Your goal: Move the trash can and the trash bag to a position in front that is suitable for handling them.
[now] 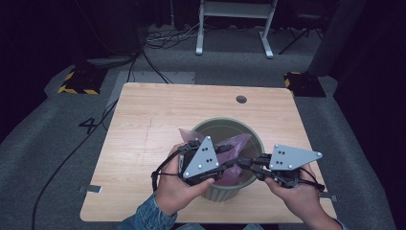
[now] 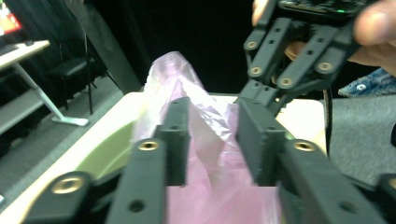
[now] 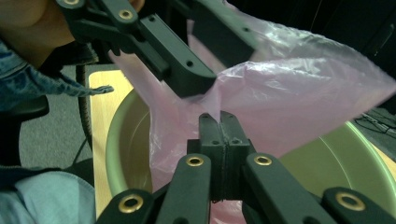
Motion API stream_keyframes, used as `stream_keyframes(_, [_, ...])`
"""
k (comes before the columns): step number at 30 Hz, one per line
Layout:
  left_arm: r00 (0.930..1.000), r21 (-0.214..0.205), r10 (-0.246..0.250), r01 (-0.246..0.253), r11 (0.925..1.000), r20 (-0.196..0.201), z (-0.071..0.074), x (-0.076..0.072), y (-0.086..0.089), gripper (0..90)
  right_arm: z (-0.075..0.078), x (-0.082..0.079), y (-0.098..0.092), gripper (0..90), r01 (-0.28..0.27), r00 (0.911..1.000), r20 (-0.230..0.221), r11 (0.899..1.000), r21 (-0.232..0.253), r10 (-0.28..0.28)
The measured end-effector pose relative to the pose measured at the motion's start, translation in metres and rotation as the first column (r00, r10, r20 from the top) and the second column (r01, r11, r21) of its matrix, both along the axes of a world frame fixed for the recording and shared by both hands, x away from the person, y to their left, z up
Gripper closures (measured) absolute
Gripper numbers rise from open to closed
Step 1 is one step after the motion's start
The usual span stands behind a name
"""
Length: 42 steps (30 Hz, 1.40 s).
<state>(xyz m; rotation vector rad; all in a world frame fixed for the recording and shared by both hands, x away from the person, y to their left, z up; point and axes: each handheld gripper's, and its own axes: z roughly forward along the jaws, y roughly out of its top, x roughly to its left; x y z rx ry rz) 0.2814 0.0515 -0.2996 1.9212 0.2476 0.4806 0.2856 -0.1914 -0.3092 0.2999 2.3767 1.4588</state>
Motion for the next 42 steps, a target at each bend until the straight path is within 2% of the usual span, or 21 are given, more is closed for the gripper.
stream_keyframes(4, [0.9996,-0.013,0.010,-0.010,0.9999,-0.025,-0.002,0.003,0.001,50.7,0.000,-0.002,0.002,90.0,-0.010,0.9998,0.019,1.000,-0.011,0.011])
stream_keyframes(7, [0.9995,-0.008,-0.005,0.005,1.0000,-0.032,-0.002,0.003,0.000,52.1,0.000,-0.002,0.002,90.0,-0.010,0.9995,0.029,1.000,-0.009,0.010])
stream_keyframes(11, [0.9977,-0.005,-0.049,0.049,0.9988,-0.047,-0.002,0.003,-0.001,61.4,0.001,0.000,0.001,90.0,-0.010,0.9988,0.048,1.000,0.008,0.009])
stream_keyframes(13, [0.9951,-0.009,-0.077,0.076,0.9970,-0.062,-0.002,0.002,0.000,72.6,0.002,0.000,0.002,90.0,-0.007,0.9978,0.066,1.000,0.010,0.006])
stream_keyframes(16, [0.9971,0.006,-0.062,0.062,0.9980,-0.044,0.000,0.002,0.002,87.6,0.002,0.001,0.001,90.0,-0.010,0.9980,0.063,1.000,0.021,0.008])
stream_keyframes(21, [0.9979,-0.008,-0.052,0.052,0.9986,-0.039,0.001,0.003,0.006,89.9,0.003,0.000,-0.002,90.0,0.000,0.9978,0.067,0.999,0.032,-0.002])
stream_keyframes(27, [0.9993,-0.030,-0.003,0.001,0.9996,-0.036,0.005,0.007,0.018,90.0,0.004,0.003,-0.013,90.0,0.046,0.9964,0.069,0.998,0.038,-0.049])
stream_keyframes(32, [0.9985,-0.012,0.050,-0.050,0.9987,-0.021,0.005,0.009,0.030,90.0,0.006,0.007,-0.029,90.0,0.090,0.9938,0.061,0.995,0.051,-0.093])
stream_keyframes(36, [0.9950,-0.007,0.098,-0.098,0.9951,-0.020,0.003,0.013,0.044,90.0,0.006,0.009,-0.042,90.0,0.125,0.9907,0.048,0.991,0.052,-0.127])
stream_keyframes(42, [0.9844,-0.012,0.173,-0.174,0.9847,-0.030,-0.002,0.016,0.070,90.0,0.004,0.012,-0.065,90.0,0.184,0.9825,0.019,0.981,0.055,-0.185])
